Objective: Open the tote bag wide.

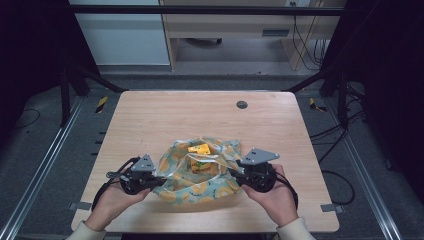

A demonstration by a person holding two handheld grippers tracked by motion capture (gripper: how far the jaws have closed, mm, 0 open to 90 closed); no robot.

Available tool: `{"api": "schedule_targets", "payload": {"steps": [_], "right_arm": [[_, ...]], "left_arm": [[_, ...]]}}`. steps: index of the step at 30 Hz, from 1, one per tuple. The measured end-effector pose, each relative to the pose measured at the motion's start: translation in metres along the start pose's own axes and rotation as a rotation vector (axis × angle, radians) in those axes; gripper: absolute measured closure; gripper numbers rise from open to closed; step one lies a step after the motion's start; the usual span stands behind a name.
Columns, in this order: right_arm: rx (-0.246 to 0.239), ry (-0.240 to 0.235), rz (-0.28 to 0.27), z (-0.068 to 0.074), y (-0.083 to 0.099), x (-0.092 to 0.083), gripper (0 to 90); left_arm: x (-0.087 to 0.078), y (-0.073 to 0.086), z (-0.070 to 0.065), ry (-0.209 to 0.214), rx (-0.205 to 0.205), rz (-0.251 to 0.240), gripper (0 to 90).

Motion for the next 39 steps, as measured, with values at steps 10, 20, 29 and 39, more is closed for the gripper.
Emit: {"api": "schedule_targets", "payload": {"steps": [10, 20, 29, 39], "right_arm": [[-0.004, 0.012, 0.009, -0.013, -0.022, 0.012, 62.5], [-0.004, 0.036, 0.028, -0.025, -0.033, 0.029, 62.7], [-0.010, 0.013, 0.109, -0.032, -0.038, 0.059, 52.4], [-0.048, -0.013, 0.231, -0.029, -0.028, 0.090, 69.5]], "left_arm": [[0.002, 0.008, 0.000, 0.008, 0.010, 0.022, 90.0], [0.011, 0.025, -0.001, 0.030, 0.006, 0.071, 90.0], [0.015, 0.035, 0.000, 0.016, 0.019, 0.110, 89.9], [0.017, 0.036, 0.004, 0.003, 0.017, 0.110, 89.7]]}}
Point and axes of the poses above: each handheld gripper's, and its own axes: x roughly forward along the jaws, y roughly out of its underside, z roughly to its left, the point moved 6 cm from there along x, roughly forward along the jaws
